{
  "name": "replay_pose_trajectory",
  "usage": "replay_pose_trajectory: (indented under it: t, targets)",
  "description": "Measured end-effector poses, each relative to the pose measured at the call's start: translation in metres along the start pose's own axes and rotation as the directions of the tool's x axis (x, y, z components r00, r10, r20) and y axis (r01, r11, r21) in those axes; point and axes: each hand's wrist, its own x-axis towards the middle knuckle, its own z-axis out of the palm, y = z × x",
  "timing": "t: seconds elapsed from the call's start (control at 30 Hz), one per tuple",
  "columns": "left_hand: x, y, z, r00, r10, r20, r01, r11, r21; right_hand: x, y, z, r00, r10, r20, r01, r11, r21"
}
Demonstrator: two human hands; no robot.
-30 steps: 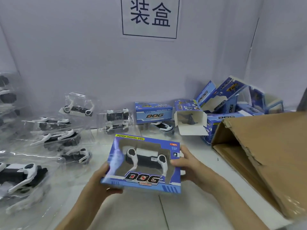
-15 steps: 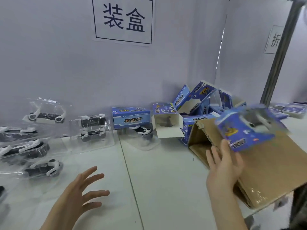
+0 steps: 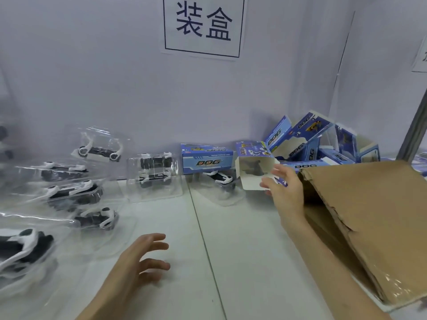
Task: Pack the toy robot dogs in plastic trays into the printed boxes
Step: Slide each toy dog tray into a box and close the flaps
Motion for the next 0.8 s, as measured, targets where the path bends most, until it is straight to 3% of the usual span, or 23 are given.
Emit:
replay_pose_trajectory:
  t: [0.07, 0.13, 0.23, 0.43, 0.53, 0.63, 0.8]
  targets:
    - [-0.001, 0.0, -0.001, 1.0, -0.006, -0.009, 0.005, 1.0, -0.009, 0.018, 0.006, 0.026, 0.985, 0.108, 0.132, -0.109, 0.994, 0.003]
    - [-0.003, 0.0, 0.001, 1.0, -0.016, -0.008, 0.016, 1.0, -0.012, 0.036, 0.013, 0.049, 0.964, 0.198, 0.177, -0.191, 0.98, -0.058]
    - [-0.004, 0.0, 0.002, 1.0, -0.025, -0.008, 0.025, 0.999, -0.025, 0.063, 0.024, 0.075, 0.984, 0.114, 0.137, -0.049, 0.91, -0.412]
    - [-0.002, 0.001, -0.002, 1.0, -0.015, 0.006, 0.015, 0.999, -0.046, 0.103, 0.03, 0.098, 0.97, 0.177, 0.168, -0.028, 0.766, -0.643]
    - [-0.002, 0.002, -0.004, 1.0, -0.018, 0.012, 0.018, 0.999, -0.044, 0.106, 0.033, 0.095, 0.986, 0.038, 0.159, 0.084, 0.715, -0.694]
    - [-0.001, 0.002, -0.006, 1.0, -0.02, 0.015, 0.021, 0.998, -0.059, 0.106, 0.031, 0.088, 0.99, -0.104, 0.094, 0.139, 0.79, -0.598]
    - [0.002, 0.002, -0.01, 0.997, -0.058, 0.044, 0.061, 0.996, -0.067, 0.092, 0.014, 0.075, 0.935, -0.329, -0.134, 0.212, 0.82, -0.531]
